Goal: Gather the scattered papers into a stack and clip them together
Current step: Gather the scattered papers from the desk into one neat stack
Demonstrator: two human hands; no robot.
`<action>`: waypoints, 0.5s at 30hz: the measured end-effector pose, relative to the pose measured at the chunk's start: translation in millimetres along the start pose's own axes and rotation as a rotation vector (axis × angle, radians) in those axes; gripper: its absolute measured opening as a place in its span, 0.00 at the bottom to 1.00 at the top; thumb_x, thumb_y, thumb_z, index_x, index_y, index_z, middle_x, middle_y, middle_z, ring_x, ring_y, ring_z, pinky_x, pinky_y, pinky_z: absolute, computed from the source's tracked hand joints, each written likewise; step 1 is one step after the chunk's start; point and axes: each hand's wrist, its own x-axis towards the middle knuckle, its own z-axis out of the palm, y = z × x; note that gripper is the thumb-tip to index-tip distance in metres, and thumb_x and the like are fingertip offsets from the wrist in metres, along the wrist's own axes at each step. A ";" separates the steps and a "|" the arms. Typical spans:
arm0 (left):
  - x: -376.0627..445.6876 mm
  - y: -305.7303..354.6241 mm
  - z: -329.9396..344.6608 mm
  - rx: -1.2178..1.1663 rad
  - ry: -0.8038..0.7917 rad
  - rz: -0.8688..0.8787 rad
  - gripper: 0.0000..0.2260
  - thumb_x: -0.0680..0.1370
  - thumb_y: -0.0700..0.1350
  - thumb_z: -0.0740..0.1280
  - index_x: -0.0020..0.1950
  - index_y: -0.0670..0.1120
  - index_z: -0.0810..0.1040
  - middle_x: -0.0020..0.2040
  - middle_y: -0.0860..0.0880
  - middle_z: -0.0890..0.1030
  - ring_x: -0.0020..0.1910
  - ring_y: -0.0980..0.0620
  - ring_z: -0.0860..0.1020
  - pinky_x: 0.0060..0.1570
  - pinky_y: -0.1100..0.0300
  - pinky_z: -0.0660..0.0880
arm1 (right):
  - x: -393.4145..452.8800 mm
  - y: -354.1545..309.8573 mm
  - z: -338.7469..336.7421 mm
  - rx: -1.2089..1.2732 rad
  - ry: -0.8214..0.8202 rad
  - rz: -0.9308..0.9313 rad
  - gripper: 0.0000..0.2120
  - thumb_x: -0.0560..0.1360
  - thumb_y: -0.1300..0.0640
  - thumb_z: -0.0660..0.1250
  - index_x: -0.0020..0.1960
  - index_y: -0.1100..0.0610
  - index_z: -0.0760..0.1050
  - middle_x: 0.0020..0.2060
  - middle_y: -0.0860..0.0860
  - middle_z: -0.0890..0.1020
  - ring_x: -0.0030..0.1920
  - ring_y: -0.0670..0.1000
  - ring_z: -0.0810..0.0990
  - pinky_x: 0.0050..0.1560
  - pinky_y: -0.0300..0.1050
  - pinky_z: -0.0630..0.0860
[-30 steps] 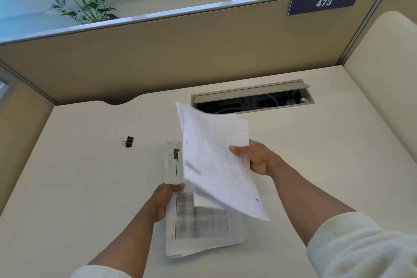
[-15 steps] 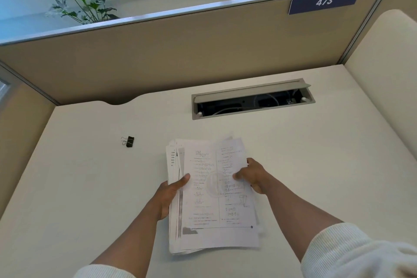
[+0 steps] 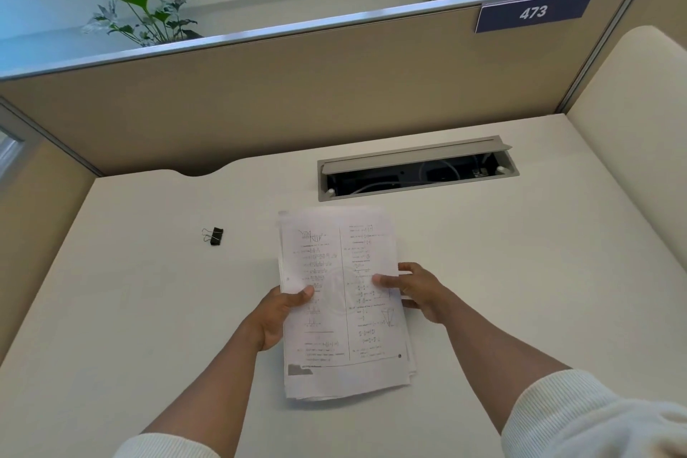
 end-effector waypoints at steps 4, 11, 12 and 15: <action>0.0 10.0 1.5 -0.025 -0.065 0.045 0.22 0.74 0.42 0.72 0.68 0.44 0.76 0.63 0.40 0.81 0.62 0.37 0.79 0.60 0.39 0.76 | -6.0 -8.3 -3.0 0.040 -0.261 0.003 0.33 0.59 0.49 0.83 0.61 0.55 0.78 0.56 0.52 0.84 0.57 0.55 0.82 0.58 0.54 0.77; 2.3 28.5 15.0 0.034 0.003 0.152 0.23 0.70 0.42 0.77 0.65 0.47 0.79 0.60 0.44 0.83 0.59 0.40 0.82 0.57 0.39 0.78 | -17.1 -35.9 12.6 0.066 -0.256 -0.104 0.24 0.63 0.61 0.80 0.57 0.58 0.81 0.51 0.57 0.85 0.52 0.59 0.84 0.52 0.58 0.81; 3.2 32.9 17.5 0.051 0.039 0.184 0.21 0.71 0.41 0.77 0.63 0.47 0.80 0.59 0.44 0.84 0.57 0.41 0.82 0.56 0.41 0.79 | -18.0 -40.9 14.9 0.045 -0.205 -0.137 0.23 0.64 0.62 0.79 0.57 0.58 0.80 0.51 0.56 0.85 0.51 0.58 0.84 0.53 0.59 0.80; 5.8 47.4 24.1 0.064 0.147 0.290 0.16 0.72 0.40 0.76 0.59 0.47 0.81 0.56 0.46 0.85 0.55 0.42 0.84 0.50 0.46 0.82 | -20.5 -57.8 22.5 -0.018 -0.082 -0.272 0.19 0.67 0.62 0.76 0.58 0.56 0.80 0.51 0.54 0.85 0.50 0.56 0.84 0.52 0.55 0.81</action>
